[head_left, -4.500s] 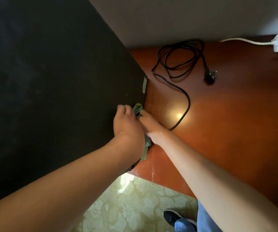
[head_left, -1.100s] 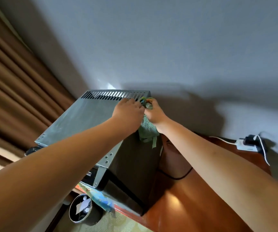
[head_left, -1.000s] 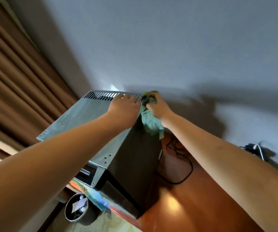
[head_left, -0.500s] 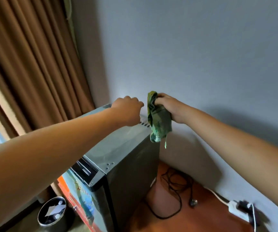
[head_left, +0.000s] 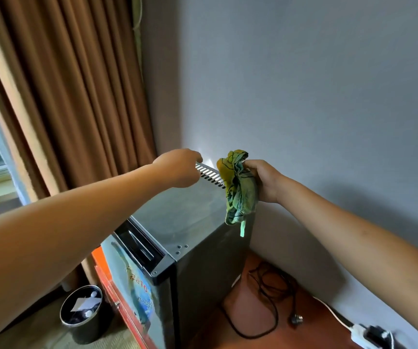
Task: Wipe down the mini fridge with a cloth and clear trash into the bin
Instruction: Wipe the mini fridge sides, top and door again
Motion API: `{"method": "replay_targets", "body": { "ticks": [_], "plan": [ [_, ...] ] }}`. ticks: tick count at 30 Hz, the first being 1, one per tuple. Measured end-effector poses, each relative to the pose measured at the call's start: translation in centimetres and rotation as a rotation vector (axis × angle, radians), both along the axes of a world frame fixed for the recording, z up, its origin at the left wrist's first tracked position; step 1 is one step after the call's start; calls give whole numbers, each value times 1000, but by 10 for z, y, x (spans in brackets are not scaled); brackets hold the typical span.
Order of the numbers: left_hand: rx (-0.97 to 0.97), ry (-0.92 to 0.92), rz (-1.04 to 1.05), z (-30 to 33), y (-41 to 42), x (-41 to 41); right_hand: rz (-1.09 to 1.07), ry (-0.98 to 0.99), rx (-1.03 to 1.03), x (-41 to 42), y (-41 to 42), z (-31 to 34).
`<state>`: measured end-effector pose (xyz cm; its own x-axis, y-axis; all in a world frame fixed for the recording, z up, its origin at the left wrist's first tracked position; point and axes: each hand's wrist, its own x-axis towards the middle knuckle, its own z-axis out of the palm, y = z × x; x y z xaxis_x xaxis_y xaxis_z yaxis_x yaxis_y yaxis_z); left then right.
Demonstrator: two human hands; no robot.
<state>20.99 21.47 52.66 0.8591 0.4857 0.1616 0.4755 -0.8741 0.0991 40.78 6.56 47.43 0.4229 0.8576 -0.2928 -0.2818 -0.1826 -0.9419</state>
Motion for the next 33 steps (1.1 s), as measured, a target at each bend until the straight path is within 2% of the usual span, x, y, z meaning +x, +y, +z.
{"method": "replay_targets", "body": {
  "ticks": [6, 13, 19, 23, 25, 30, 33],
  "plan": [
    [-79, -57, -7, -17, 18, -15, 30, -105, -132, -26, 17, 4],
    [-184, -58, 22, -37, 36, -32, 161, -207, -268, -49, 27, -14],
    [-286, -97, 46, -48, 46, -35, 282, -248, -307, -53, 37, -26],
    [-317, -115, 29, -60, 44, -29, 407, -289, -458, -47, 47, -38],
    [-342, -108, 33, -66, 41, -24, 437, -437, -527, -44, 51, -42],
    [-399, -100, 18, -77, 31, -8, 453, -1095, -493, -42, 58, -30],
    [-451, -25, -42, -78, 24, 2, 487, -1440, -444, -46, 62, -30]
  ]
}}
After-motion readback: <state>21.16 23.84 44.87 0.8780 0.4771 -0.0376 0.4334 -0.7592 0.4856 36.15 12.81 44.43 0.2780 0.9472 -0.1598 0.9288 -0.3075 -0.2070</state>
